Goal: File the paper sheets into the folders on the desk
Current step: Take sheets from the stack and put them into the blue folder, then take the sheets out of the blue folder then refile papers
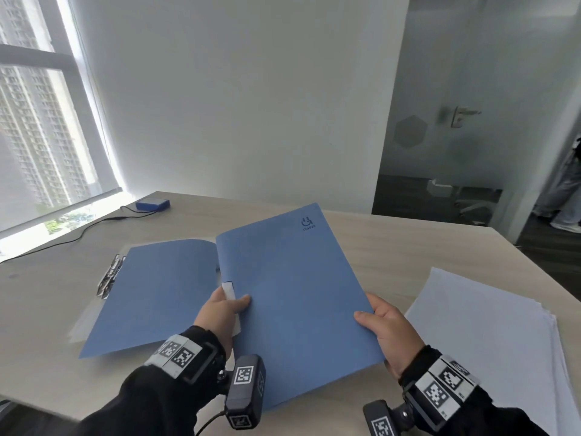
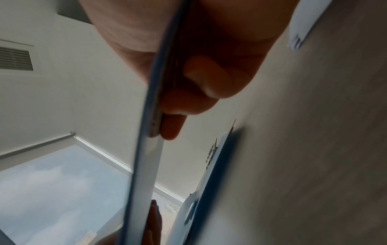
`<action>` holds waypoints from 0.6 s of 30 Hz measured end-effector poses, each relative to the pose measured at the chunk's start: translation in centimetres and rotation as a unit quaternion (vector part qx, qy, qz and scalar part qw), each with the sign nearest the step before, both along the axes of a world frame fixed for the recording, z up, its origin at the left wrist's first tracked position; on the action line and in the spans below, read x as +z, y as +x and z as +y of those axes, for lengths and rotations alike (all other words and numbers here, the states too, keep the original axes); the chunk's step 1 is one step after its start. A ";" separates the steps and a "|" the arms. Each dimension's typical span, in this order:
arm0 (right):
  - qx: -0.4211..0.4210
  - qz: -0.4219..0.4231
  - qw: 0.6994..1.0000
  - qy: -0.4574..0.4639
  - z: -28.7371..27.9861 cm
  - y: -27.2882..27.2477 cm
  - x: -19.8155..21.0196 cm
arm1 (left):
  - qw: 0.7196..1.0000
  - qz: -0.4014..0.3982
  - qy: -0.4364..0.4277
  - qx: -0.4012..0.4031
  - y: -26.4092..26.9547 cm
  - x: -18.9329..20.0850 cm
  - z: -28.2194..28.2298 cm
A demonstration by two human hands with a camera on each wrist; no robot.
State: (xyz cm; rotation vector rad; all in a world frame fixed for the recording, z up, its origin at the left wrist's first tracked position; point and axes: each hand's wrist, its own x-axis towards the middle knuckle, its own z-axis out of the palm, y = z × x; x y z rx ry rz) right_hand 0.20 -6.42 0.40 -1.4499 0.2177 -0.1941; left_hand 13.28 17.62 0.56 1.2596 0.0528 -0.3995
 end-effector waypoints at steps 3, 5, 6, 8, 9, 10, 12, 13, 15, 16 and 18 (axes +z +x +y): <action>-0.005 0.061 0.995 -0.085 -1.0 -0.4 0.3 | 1.000 -0.014 -0.012 0.003 0.6 -0.1 -0.5; -0.012 0.089 0.990 -0.112 -2.2 -0.6 0.2 | 1.000 -0.018 -0.023 0.004 0.8 0.0 -0.8; -0.022 0.094 0.989 -0.111 -2.8 -0.6 0.0 | 0.999 -0.015 -0.029 0.001 0.8 0.1 -1.1; -0.058 0.091 0.991 -0.078 -3.9 -0.6 -0.1 | 0.999 -0.002 -0.032 -0.026 0.7 0.1 -1.7; -0.081 0.083 0.992 -0.044 -4.3 -0.5 -0.1 | 0.999 0.006 -0.029 -0.044 0.7 0.1 -2.1; -0.106 0.073 0.992 -0.007 -4.9 -0.4 -0.1 | 0.998 0.016 -0.028 -0.057 0.5 0.0 -2.6; -0.154 0.056 0.985 0.051 -5.9 0.2 -0.1 | 0.997 0.028 -0.024 -0.063 0.3 -0.3 -3.4; -0.177 0.051 0.980 0.068 -6.5 0.6 0.0 | 0.998 0.029 -0.019 -0.061 0.1 -0.5 -3.7; -0.225 0.044 0.969 0.087 -7.8 1.8 -0.1 | 0.997 0.032 -0.004 -0.068 -0.2 -0.9 -4.3; -0.248 0.043 0.963 0.093 -8.5 2.5 0.0 | 0.997 0.032 0.004 -0.074 -0.4 -1.2 -4.5; -0.289 0.049 0.951 0.097 -10.0 4.1 0.1 | 0.996 0.031 0.021 -0.081 -0.8 -1.5 -4.9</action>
